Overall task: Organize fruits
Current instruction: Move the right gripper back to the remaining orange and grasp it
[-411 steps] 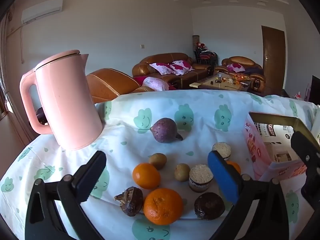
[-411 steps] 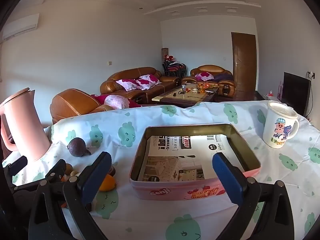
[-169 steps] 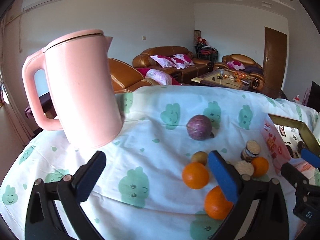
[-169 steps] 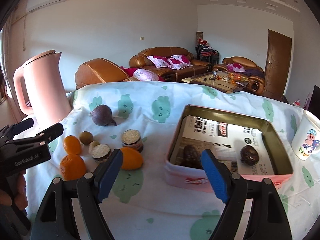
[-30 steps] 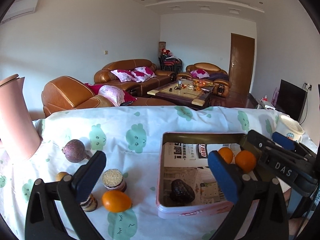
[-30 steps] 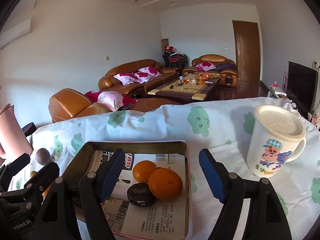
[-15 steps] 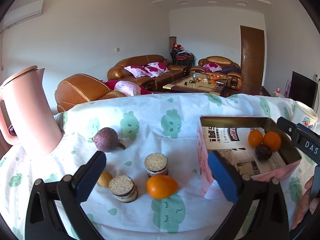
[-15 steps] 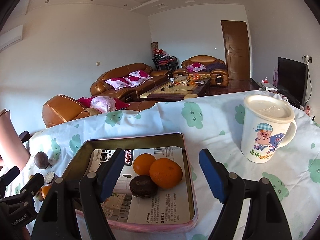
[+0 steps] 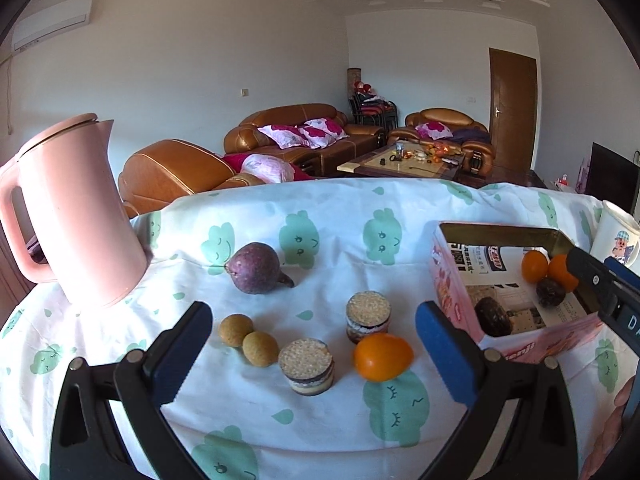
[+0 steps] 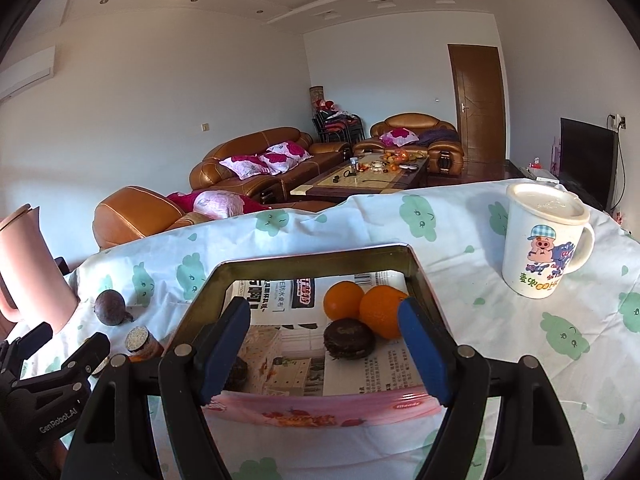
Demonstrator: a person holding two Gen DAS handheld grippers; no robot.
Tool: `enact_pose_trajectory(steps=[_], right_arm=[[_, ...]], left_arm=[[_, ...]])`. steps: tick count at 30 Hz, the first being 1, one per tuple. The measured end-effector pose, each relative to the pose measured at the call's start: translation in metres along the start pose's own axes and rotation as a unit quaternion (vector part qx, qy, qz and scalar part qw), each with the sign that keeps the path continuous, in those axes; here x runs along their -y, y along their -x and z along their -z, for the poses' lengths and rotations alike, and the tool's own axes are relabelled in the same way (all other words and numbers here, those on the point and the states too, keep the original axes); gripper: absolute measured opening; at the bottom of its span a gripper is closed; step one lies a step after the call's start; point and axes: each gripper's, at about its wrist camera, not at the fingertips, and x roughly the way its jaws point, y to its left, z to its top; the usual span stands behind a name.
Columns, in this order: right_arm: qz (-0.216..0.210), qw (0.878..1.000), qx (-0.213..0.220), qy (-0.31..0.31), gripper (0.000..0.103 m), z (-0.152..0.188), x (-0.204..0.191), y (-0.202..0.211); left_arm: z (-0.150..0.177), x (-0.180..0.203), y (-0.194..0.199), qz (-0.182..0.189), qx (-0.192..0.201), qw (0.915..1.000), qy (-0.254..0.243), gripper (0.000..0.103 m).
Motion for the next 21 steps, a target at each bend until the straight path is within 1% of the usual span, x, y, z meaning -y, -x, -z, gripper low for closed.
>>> enact_pose_trajectory(steps=[8,11,15,18,20,21], right_arm=[[-0.021,1.000,-0.005,0.011,0.078,0.008,-0.029,0.003],[-0.033,0.999,-0.012,0.026,0.078,0.011,-0.045,0.003],[-0.062,0.997,-0.023,0.044,0.078,0.017,-0.068,0.004],[-0.079,0.994,-0.038,0.061,0.077,0.022,-0.087,0.003],[-0.098,0.992,-0.048,0.068,0.077,0.026,-0.100,0.004],[-0.108,0.990,-0.055,0.074,0.075,0.028,-0.107,0.003]], left_arm=[[0.002,-0.032,-0.008,-0.005,-0.021,0.9997,0.014,0.103],[0.002,-0.049,-0.013,-0.020,-0.029,0.9992,0.021,0.103],[0.002,-0.073,-0.019,-0.048,-0.039,0.9978,0.023,0.103],[0.001,-0.092,-0.025,-0.066,-0.051,0.9962,0.026,0.103],[0.000,-0.104,-0.028,-0.075,-0.056,0.9951,0.031,0.103],[0.000,-0.109,-0.029,-0.079,-0.059,0.9946,0.033,0.103]])
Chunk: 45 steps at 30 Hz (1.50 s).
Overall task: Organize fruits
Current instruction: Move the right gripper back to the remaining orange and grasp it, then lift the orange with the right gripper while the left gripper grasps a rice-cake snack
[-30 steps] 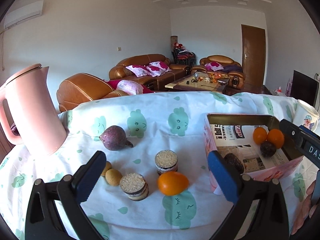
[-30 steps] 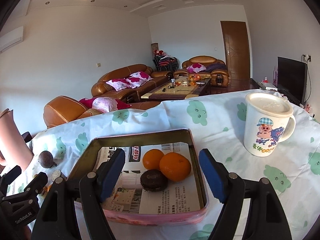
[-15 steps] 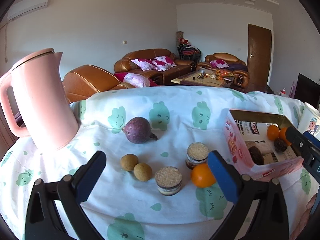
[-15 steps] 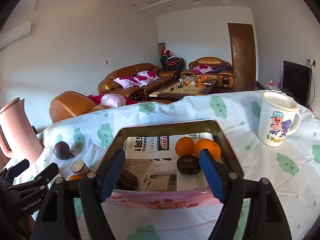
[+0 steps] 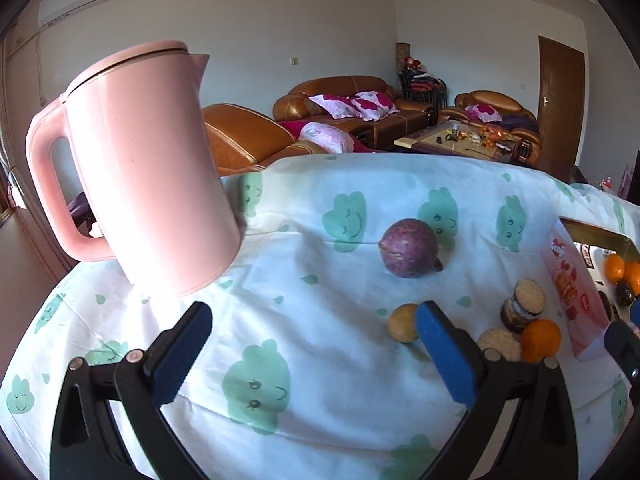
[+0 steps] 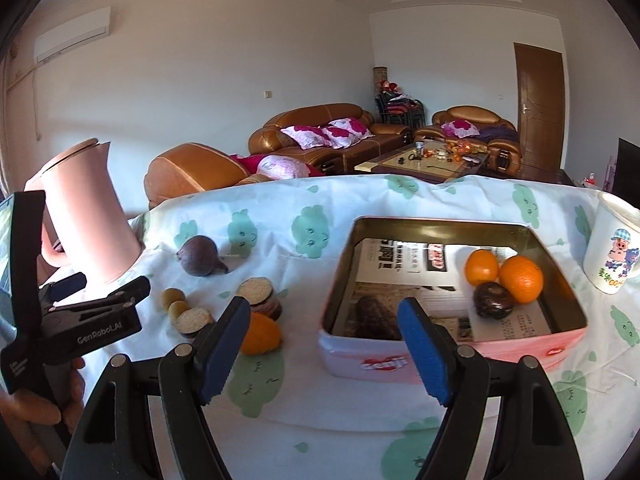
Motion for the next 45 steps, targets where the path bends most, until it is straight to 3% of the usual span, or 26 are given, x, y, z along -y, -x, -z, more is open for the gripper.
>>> enact_pose_trajectory(steps=[2,4,6,17,24,27,31,36,40,44,45], right_arm=[[-0.020,0.999,-0.023,0.012,0.066,0.003,-0.014,-0.007],[-0.040,0.998,-0.055,0.012,0.046,0.006,-0.024,-0.018],[-0.047,0.996,-0.082,0.007,0.039,0.008,-0.032,-0.030],[-0.013,0.991,-0.128,-0.041,0.040,0.001,-0.027,-0.067],[0.031,0.989,-0.145,0.030,0.045,-0.006,-0.046,-0.085],[-0.004,0.987,-0.158,0.014,0.047,-0.005,-0.040,-0.089],[-0.003,0.987,-0.158,0.013,0.047,-0.005,-0.038,-0.087],[-0.039,0.988,-0.152,0.009,0.042,-0.004,-0.037,-0.083],[-0.060,0.990,-0.123,0.020,0.042,-0.001,-0.036,-0.060],[-0.057,0.994,-0.083,0.040,0.042,0.005,-0.028,-0.024],[-0.054,0.995,-0.074,0.043,0.042,0.007,-0.024,-0.016]], left_arm=[[-0.002,-0.009,-0.003,-0.005,-0.006,1.0000,0.005,0.103],[-0.002,-0.016,-0.006,-0.009,-0.011,0.9998,0.010,0.103],[-0.003,-0.021,-0.006,-0.007,-0.013,0.9998,0.015,0.103],[-0.008,-0.020,0.003,0.007,-0.009,0.9999,0.002,0.103],[-0.008,-0.013,0.009,0.025,0.002,0.9995,-0.018,0.103],[-0.008,-0.008,0.009,0.026,0.001,0.9993,-0.026,0.103],[-0.008,-0.005,0.008,0.031,0.000,0.9990,-0.033,0.103],[-0.006,-0.003,0.008,0.049,-0.002,0.9977,-0.046,0.103],[-0.006,-0.002,0.010,0.103,-0.008,0.9935,-0.046,0.099],[-0.002,0.010,0.013,0.191,-0.023,0.9800,-0.050,0.090],[0.000,0.017,0.015,0.209,-0.027,0.9759,-0.059,0.083]])
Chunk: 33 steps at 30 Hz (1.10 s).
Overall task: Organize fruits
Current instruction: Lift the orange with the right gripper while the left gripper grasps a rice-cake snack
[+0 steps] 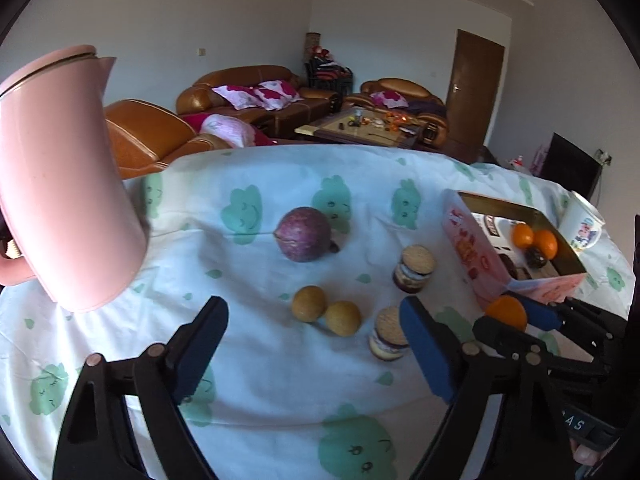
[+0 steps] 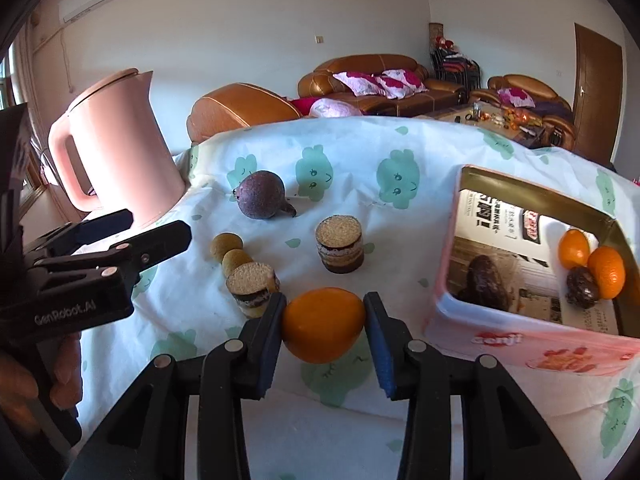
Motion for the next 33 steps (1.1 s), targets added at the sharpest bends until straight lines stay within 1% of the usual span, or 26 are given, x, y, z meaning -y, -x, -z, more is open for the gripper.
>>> enact_pose_trajectory(steps=[1,3,5,6,7,9,11,12,13,14,15,17,19,20,22,24,26,29,33], right_arm=[[0.004,1.000,0.008,0.002,0.042,0.002,0.003,0.007],[0.012,1.000,0.023,0.003,0.042,0.005,0.011,0.018],[0.018,0.999,0.033,-0.001,0.042,0.004,0.018,0.023],[0.017,0.999,0.036,-0.006,0.042,0.002,0.020,0.025],[0.015,0.999,0.039,-0.011,0.042,0.001,0.023,0.026],[0.009,0.999,0.041,-0.016,0.042,0.000,0.026,0.027],[0.008,0.999,0.040,-0.018,0.042,-0.002,0.027,0.026],[0.006,0.999,0.039,-0.021,0.042,-0.002,0.028,0.025],[0.004,0.999,0.037,-0.026,0.042,-0.002,0.029,0.024],[0.001,0.999,0.034,-0.031,0.042,-0.002,0.031,0.023],[-0.002,0.999,0.030,-0.036,0.042,-0.002,0.032,0.022],[-0.005,0.999,0.025,-0.041,0.042,-0.001,0.035,0.019],[-0.007,0.999,0.024,-0.044,0.042,0.000,0.035,0.019],[-0.008,0.999,0.026,-0.045,0.042,0.000,0.036,0.020],[-0.008,0.998,0.034,-0.044,0.042,-0.001,0.036,0.023],[-0.005,0.998,0.046,-0.039,0.042,-0.003,0.035,0.027],[0.006,0.998,0.057,-0.026,0.042,-0.005,0.033,0.030],[0.031,0.997,0.076,-0.005,0.042,-0.009,0.033,0.035],[0.057,0.993,0.103,-0.007,0.042,-0.016,0.053,0.046]], left_arm=[[0.001,0.007,-0.002,0.016,-0.003,0.9998,-0.009,0.076],[0.003,0.022,-0.006,0.035,-0.007,0.9991,-0.023,0.071],[0.004,0.035,-0.013,0.049,-0.021,0.9981,-0.029,0.067],[0.004,0.041,-0.017,0.052,-0.028,0.9977,-0.034,0.063],[0.004,0.048,-0.023,0.045,-0.036,0.9975,-0.041,0.060],[0.005,0.058,-0.037,0.026,-0.057,0.9968,-0.049,0.057],[0.008,0.063,-0.052,0.009,-0.078,0.9955,-0.052,0.052],[0.009,0.065,-0.060,-0.001,-0.094,0.9941,-0.054,0.047],[0.008,0.062,-0.060,0.002,-0.095,0.9944,-0.047,0.045],[0.006,0.060,-0.060,0.007,-0.090,0.9952,-0.037,0.041],[0.006,0.057,-0.062,0.008,-0.097,0.9948,-0.030,0.036],[0.005,0.054,-0.059,0.014,-0.094,0.9953,-0.020,0.036],[0.004,0.051,-0.053,0.019,-0.084,0.9962,-0.011,0.035],[0.004,0.048,-0.048,0.019,-0.071,0.9973,-0.008,0.035],[0.004,0.045,-0.033,0.016,-0.035,0.9992,-0.005,0.035],[0.004,0.045,-0.020,-0.001,-0.001,1.0000,0.000,0.035],[0.003,0.049,-0.010,-0.014,0.029,0.9995,0.005,0.035],[0.001,0.055,0.002,-0.022,0.060,0.9979,0.013,0.035],[-0.004,0.067,0.010,-0.013,0.085,0.9957,0.034,0.035]])
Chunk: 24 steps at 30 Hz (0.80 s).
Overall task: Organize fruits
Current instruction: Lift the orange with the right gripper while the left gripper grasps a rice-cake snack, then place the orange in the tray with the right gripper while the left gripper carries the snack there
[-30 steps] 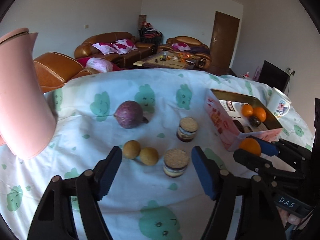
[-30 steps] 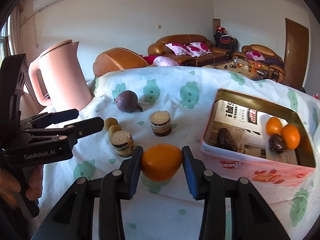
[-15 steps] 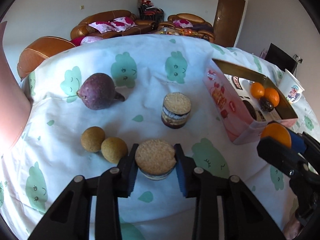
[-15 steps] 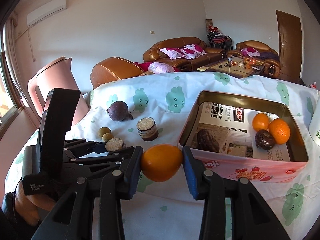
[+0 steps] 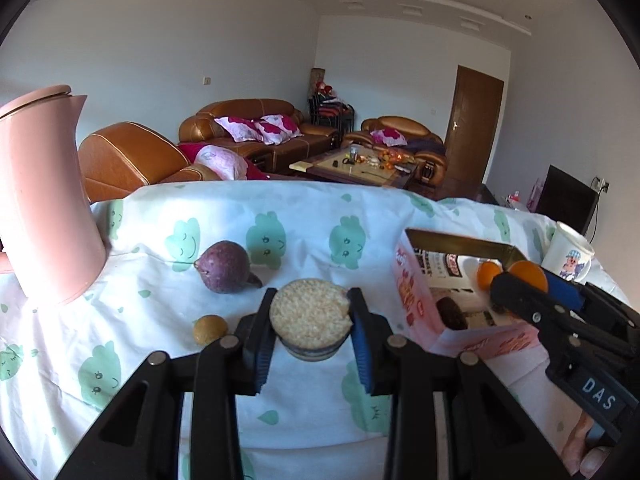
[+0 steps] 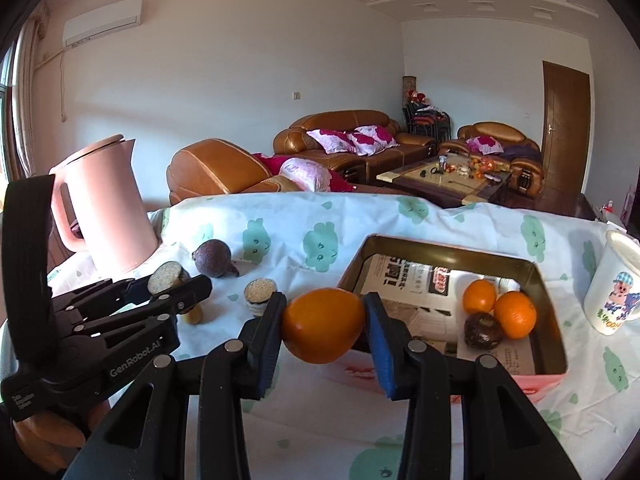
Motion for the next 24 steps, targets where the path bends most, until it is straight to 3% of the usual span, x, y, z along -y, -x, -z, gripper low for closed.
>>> enact_pose_trajectory(steps=[9,18,24], right_arm=[[0.059,0.998,0.022,-0.014,0.042,-0.007,0.072,0.005],[0.086,0.996,-0.003,-0.025,0.042,-0.005,0.117,-0.009],[0.086,0.995,-0.039,-0.033,0.042,0.001,0.131,-0.028]], left_arm=[[-0.012,0.061,-0.019,0.018,0.000,0.9994,-0.028,0.036],[-0.020,0.118,-0.055,-0.002,-0.020,0.9977,-0.065,0.036],[-0.016,0.136,-0.079,-0.002,-0.045,0.9969,-0.064,0.035]])
